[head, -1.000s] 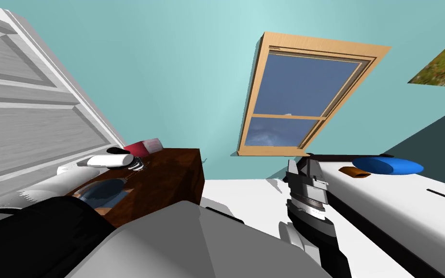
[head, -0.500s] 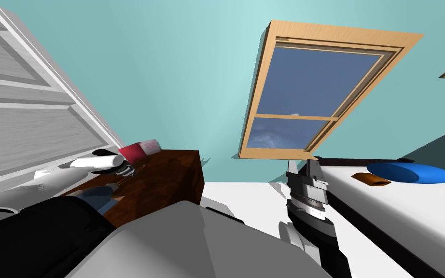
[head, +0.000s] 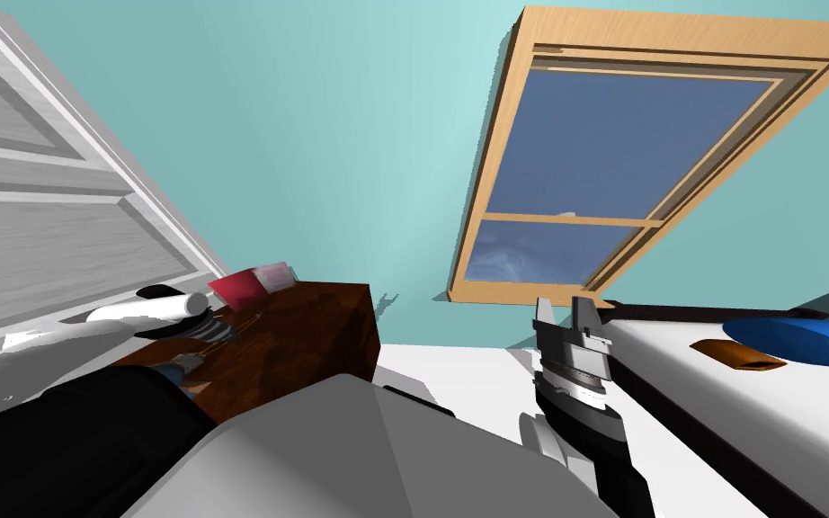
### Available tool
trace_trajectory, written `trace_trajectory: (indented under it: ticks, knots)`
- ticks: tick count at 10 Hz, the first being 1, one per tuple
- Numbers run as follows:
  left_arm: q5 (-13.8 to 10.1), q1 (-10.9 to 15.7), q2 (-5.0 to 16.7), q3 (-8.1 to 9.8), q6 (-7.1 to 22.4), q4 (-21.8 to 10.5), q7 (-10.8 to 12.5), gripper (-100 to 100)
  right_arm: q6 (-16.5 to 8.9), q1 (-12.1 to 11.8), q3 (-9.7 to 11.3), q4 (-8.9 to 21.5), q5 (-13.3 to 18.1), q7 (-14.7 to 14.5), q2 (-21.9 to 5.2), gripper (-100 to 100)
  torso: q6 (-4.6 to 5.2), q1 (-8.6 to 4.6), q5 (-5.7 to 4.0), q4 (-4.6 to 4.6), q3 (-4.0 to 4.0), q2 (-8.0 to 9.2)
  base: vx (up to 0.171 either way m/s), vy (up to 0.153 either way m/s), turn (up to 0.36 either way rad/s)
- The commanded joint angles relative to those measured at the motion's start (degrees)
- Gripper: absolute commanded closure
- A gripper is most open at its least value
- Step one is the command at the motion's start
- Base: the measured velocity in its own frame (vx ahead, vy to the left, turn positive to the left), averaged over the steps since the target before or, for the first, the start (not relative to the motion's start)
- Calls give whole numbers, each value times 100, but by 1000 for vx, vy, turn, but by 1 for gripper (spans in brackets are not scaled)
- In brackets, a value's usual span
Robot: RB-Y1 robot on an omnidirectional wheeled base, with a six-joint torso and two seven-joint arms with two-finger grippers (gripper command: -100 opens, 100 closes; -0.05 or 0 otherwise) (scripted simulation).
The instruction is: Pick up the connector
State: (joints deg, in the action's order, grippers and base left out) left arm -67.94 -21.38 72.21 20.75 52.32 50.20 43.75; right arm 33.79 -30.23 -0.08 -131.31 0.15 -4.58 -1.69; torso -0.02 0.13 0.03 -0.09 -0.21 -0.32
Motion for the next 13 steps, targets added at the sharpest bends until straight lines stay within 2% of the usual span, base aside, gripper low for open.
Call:
trace_trajectory:
  ticks: [1, 2, 3, 4, 12, 13]
  knots:
    - [-152, -48, 22, -12, 74, -190, 87, -100, 0, 0, 0, 0, 0, 0, 0, 0, 0, 0, 0, 0, 0, 0, 90, 16, 45]
    - [-93, 41, 23, -39, 49, -181, 28, -100, 0, 0, 0, 0, 0, 0, 0, 0, 0, 3, 0, 2, 5, 10, 35, 8, 9]
    - [-104, 44, 25, -43, 60, -202, 31, 0, 0, 1, 0, 0, 0, 0, 0, 0, 2, 0, 0, 6, 15, 27, 8, 1, -3]
    - [-8, 52, 6, -136, 37, -119, 278, -100, 0, 2, 0, 0, 0, 0, 0, 0, 1, -2, -1, 9, 23, 40, -44, 27, -85]
    - [370, 85, -71, -508, -50, 203, 1264, -100, -1, 3, 0, 1, 0, 0, 0, 0, 0, 14, 3, 17, 43, 73, -73, 40, -92]
    - [339, 90, -64, -481, -42, 170, 1168, -100, -1, 3, 0, 1, 0, 0, 0, 0, 0, 14, 3, 18, 44, 75, -34, 18, -21]
